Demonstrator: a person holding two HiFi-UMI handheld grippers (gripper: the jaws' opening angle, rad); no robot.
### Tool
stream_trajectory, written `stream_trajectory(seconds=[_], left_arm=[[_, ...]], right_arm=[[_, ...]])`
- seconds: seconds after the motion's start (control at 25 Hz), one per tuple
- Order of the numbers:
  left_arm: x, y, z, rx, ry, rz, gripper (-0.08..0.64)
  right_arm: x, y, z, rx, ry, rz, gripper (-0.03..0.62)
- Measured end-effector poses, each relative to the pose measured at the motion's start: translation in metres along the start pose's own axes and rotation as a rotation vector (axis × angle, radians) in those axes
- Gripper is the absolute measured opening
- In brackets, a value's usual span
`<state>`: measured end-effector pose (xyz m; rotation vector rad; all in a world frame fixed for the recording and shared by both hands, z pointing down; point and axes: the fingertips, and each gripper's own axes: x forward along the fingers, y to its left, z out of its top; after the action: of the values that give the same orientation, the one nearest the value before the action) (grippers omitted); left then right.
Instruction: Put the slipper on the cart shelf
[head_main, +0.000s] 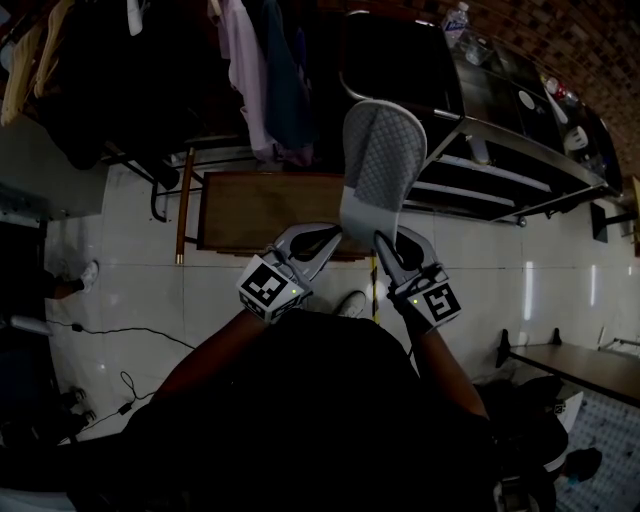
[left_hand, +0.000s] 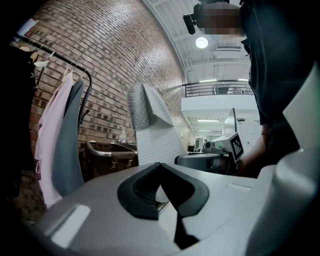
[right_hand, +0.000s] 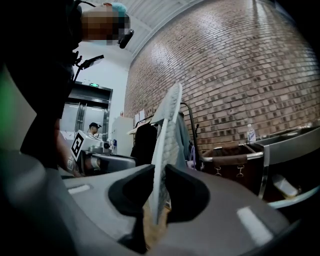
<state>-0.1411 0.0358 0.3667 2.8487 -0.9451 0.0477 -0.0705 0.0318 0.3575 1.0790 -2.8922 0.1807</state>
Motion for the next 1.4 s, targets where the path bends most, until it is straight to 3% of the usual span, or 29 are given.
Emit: stream_trajectory(seconds=[0.28, 0.56, 0.68, 0.84, 1.12, 1.4], left_arm=[[0.000, -0.006, -0.008, -0.010, 0.018, -0.059, 0.000], [0.011, -0.019, -0.024, -0.022, 0.014, -0.185, 0.000], [0.013, -0.028, -0.030, -0.059, -0.003, -0.257, 0.000], [0.017, -0.043, -0.042, -0.089, 0.029, -0.298, 0.000], [0.054, -0.080, -0.046, -0.042, 0.055, -0.292, 0.000], [0.118, -0.136, -0.037, -0.003, 0.065, -0.273, 0.000]], right_arm=[[-0.008, 0.001, -0.015, 0.042, 0.036, -0.056, 0.063], [-0.035, -0.006, -0.047, 0.132, 0.065, -0.178, 0.063], [-0.051, -0.009, -0.059, 0.197, 0.075, -0.240, 0.063], [-0.075, -0.011, -0.072, 0.236, 0.092, -0.283, 0.063], [-0.122, -0.045, -0.087, 0.310, 0.074, -0.282, 0.063], [-0.167, -0.092, -0.093, 0.364, 0.061, -0.187, 0.063]])
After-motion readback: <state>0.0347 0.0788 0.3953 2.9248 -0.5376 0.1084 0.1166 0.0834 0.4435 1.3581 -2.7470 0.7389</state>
